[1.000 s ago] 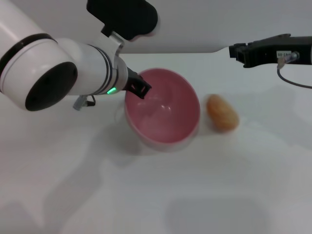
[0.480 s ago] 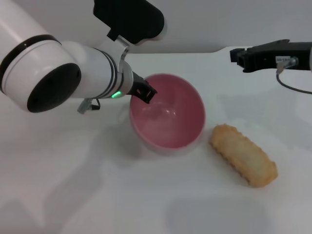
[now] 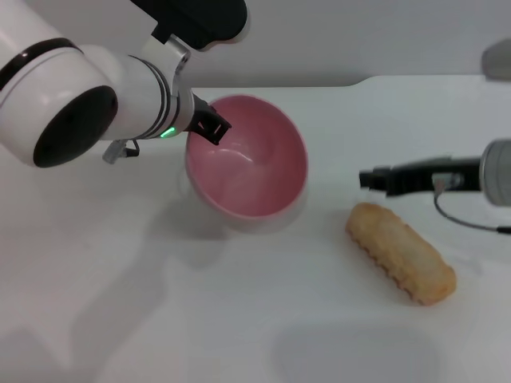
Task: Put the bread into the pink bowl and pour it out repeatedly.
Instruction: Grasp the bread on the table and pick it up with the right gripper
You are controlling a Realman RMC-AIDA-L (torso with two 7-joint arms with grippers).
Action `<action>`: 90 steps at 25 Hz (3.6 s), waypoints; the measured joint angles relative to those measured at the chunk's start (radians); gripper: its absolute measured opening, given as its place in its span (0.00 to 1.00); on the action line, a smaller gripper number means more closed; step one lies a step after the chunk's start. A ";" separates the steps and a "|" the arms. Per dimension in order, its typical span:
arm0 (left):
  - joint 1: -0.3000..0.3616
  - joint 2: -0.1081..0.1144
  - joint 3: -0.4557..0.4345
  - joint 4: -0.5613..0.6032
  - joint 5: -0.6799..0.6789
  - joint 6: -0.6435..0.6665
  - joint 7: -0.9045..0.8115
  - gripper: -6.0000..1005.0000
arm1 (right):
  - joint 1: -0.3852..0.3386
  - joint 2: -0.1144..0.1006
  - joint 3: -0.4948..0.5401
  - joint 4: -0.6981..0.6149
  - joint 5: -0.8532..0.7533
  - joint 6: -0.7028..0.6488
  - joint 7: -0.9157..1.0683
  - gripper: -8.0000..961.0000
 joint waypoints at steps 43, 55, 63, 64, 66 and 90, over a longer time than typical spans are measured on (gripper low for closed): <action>-0.010 -0.001 -0.012 0.014 0.030 -0.009 0.016 0.06 | 0.137 -0.002 -0.023 0.408 0.028 -0.124 0.009 0.73; -0.007 0.000 -0.013 0.015 0.030 -0.009 0.017 0.06 | 0.117 -0.002 -0.037 0.328 0.027 -0.082 0.000 0.51; -0.008 0.000 -0.013 0.008 0.031 -0.005 0.018 0.06 | 0.048 -0.003 -0.030 0.178 0.026 -0.040 0.012 0.43; -0.007 0.000 -0.014 0.008 0.031 -0.005 0.018 0.06 | 0.042 -0.003 -0.029 0.167 0.025 -0.037 0.013 0.42; -0.008 0.000 -0.014 0.008 0.031 -0.005 0.018 0.06 | 0.036 -0.003 -0.029 0.155 0.025 -0.032 0.013 0.39; -0.019 0.000 -0.025 0.002 0.043 -0.001 0.019 0.06 | -0.025 -0.002 -0.027 -0.052 -0.023 0.030 0.072 0.21</action>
